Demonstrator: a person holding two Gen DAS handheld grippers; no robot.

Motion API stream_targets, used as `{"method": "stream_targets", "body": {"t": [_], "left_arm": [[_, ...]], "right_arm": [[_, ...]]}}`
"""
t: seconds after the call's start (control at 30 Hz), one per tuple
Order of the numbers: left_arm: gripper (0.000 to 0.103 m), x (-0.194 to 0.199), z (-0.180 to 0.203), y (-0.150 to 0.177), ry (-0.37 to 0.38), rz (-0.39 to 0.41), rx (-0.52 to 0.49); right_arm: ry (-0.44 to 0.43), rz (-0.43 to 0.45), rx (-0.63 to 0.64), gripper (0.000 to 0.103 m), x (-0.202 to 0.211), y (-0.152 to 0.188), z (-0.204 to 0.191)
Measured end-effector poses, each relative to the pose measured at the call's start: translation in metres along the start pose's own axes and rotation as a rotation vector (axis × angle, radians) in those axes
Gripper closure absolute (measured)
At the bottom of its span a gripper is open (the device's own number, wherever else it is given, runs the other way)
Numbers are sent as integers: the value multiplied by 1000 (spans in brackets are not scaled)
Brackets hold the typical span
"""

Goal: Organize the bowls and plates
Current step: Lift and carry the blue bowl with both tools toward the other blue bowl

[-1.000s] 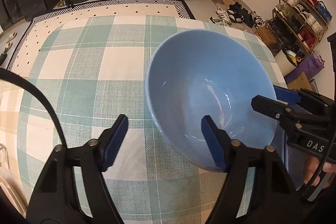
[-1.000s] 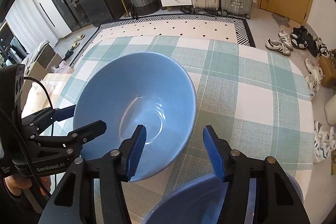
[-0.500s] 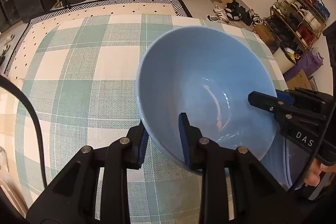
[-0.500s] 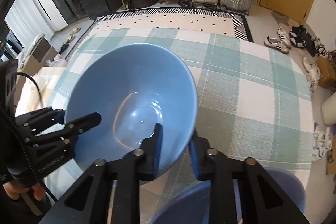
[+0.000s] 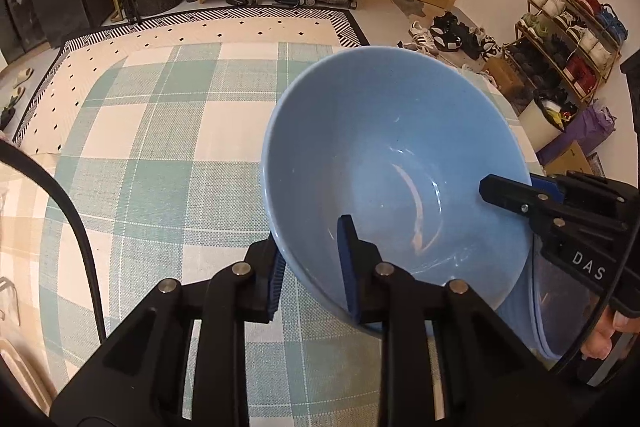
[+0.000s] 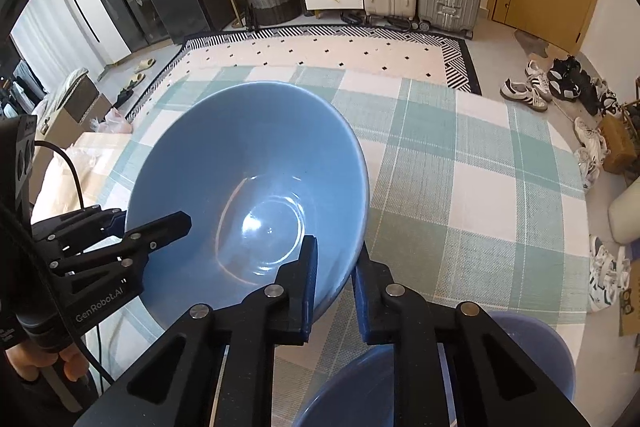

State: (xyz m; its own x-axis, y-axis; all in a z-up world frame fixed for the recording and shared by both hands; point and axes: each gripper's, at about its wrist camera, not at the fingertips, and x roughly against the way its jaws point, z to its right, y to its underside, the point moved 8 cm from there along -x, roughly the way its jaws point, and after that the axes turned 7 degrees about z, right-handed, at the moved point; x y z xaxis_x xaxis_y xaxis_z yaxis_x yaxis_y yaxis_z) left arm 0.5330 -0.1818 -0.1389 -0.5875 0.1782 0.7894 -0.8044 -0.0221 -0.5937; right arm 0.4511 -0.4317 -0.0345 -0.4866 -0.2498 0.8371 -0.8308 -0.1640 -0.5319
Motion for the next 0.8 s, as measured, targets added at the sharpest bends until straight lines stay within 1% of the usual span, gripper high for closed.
{"method": "stream_targets", "body": {"t": [0.3, 0.43, 0.8], "left_arm": [[82, 29, 8, -3, -1, 43, -16], [82, 44, 16, -5, 4, 73, -36], [82, 86, 41, -5, 14, 118, -63]], "right_arm": [[1, 35, -3, 87, 25, -1, -4], [6, 51, -4, 87, 37, 1, -3], [9, 96, -10, 87, 78, 6, -3]]}}
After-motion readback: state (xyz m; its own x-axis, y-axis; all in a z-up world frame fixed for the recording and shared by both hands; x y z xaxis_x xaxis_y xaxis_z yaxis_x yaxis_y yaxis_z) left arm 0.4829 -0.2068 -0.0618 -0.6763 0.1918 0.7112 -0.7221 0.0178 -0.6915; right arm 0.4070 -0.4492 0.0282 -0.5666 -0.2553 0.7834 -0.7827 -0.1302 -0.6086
